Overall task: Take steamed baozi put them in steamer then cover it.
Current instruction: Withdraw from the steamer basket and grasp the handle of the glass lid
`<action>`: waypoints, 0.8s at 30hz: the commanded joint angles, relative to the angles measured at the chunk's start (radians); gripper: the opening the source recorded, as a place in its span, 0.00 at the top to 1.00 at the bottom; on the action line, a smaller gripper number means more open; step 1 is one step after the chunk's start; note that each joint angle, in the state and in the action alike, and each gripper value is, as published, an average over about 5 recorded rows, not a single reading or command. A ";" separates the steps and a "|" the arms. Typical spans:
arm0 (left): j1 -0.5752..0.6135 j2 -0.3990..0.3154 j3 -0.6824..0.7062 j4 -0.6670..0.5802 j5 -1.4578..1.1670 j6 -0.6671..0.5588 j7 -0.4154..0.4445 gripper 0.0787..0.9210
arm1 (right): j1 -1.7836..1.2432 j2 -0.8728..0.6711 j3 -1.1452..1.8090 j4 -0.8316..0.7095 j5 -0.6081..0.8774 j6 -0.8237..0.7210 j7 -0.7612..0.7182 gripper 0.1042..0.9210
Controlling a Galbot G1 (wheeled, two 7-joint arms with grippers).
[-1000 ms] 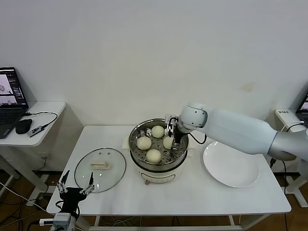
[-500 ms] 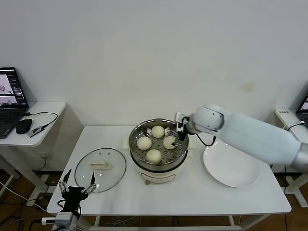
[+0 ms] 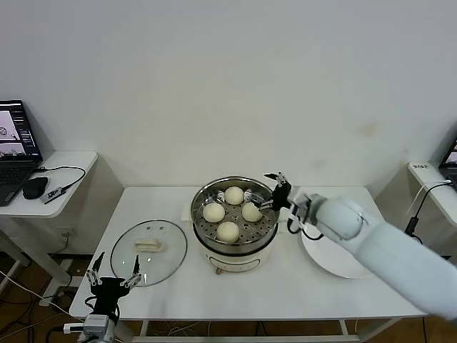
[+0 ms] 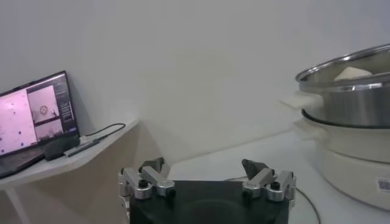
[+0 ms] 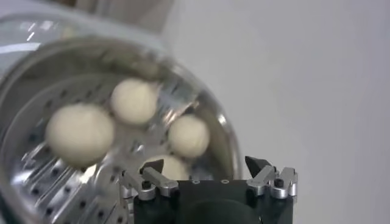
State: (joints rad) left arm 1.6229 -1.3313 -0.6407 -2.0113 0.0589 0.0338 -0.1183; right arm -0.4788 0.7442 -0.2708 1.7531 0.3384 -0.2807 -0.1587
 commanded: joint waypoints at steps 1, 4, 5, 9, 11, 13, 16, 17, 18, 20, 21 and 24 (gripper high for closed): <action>-0.010 -0.006 0.012 0.030 0.073 -0.022 -0.011 0.12 | -0.665 0.158 0.687 0.090 -0.175 0.364 0.081 0.12; -0.017 -0.008 0.015 0.049 0.153 -0.050 -0.019 0.12 | -0.767 0.275 0.824 0.110 -0.188 0.397 0.045 0.12; -0.019 -0.007 0.015 0.056 0.189 -0.061 -0.022 0.12 | -0.798 0.318 0.866 0.116 -0.191 0.406 0.031 0.12; -0.022 0.014 0.002 0.081 0.402 -0.099 -0.034 0.12 | -0.895 0.447 0.985 0.140 -0.194 0.422 -0.020 0.12; -0.025 0.031 -0.014 0.095 0.516 -0.107 -0.035 0.12 | -0.931 0.494 1.026 0.153 -0.192 0.422 -0.034 0.12; -0.032 0.052 -0.033 0.116 0.632 -0.114 -0.037 0.12 | -0.962 0.533 1.064 0.165 -0.189 0.420 -0.041 0.12; -0.052 0.090 -0.058 0.165 0.820 -0.138 -0.053 0.12 | -1.005 0.575 1.117 0.173 -0.192 0.429 -0.034 0.12; -0.063 0.104 -0.061 0.185 0.880 -0.147 -0.060 0.12 | -1.017 0.584 1.131 0.173 -0.196 0.434 -0.029 0.12; -0.075 0.117 -0.063 0.209 0.935 -0.157 -0.065 0.12 | -1.030 0.591 1.144 0.175 -0.200 0.439 -0.023 0.12; -0.102 0.149 -0.054 0.257 1.029 -0.168 -0.067 0.12 | -1.050 0.601 1.165 0.182 -0.201 0.444 -0.015 0.12; -0.117 0.164 -0.045 0.278 1.068 -0.169 -0.065 0.12 | -1.059 0.606 1.178 0.189 -0.200 0.444 -0.011 0.12; -0.160 0.204 -0.010 0.344 1.140 -0.168 -0.063 0.12 | -1.077 0.622 1.212 0.208 -0.196 0.442 -0.002 0.12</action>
State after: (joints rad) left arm 1.5489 -1.2355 -0.6685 -1.8404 0.7349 -0.0914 -0.1646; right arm -1.3604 1.2228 0.7011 1.9118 0.1634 0.1043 -0.1636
